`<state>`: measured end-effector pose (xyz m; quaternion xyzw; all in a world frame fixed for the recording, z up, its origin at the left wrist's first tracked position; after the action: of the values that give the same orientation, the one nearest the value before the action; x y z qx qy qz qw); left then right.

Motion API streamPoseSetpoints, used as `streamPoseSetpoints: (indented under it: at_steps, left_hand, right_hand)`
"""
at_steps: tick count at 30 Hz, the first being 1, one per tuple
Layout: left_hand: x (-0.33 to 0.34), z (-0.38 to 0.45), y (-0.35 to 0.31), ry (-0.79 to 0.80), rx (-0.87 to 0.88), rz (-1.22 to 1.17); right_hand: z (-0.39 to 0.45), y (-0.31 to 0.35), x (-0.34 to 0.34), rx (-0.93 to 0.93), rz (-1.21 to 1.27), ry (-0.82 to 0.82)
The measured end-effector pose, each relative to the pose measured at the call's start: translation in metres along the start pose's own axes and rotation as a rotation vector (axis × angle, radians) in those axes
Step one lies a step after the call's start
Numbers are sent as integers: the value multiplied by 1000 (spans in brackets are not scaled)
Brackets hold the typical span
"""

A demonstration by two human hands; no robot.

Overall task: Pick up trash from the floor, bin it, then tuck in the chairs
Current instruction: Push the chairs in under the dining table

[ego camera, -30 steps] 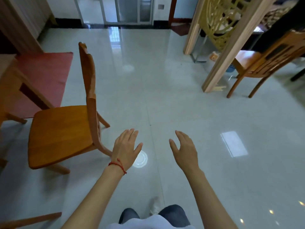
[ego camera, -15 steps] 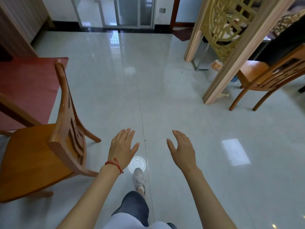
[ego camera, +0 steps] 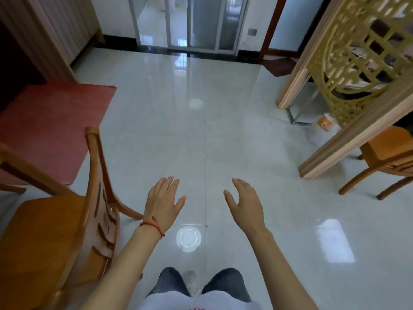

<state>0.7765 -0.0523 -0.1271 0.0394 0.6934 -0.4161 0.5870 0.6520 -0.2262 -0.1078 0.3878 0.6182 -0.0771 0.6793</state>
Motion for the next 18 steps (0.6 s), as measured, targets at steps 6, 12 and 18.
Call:
streamPoseSetpoints:
  at_steps: [6,12,18]
  left_hand:
    - [-19,28,37,-48,-161,-5]
    - [-26,42,68,-53,-305,34]
    - [-29,55,91,-114,-621,56]
  right_hand:
    - [68,44,19,-146,-34,89]
    - [131,99,46,-348,-54,203]
    - [189,160,80,-619,-101,367]
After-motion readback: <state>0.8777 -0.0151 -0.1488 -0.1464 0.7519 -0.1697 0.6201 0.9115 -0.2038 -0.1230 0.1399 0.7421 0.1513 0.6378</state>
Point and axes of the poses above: each hand's wrist, its own z-axis towards the middle knuckle, its own x-axis out of the palm, y = z × x, the point moved 3 cm from there along z, towards the middle knuckle, and after that the axes turned 8 degrees about -z, right-handed, at the moved point
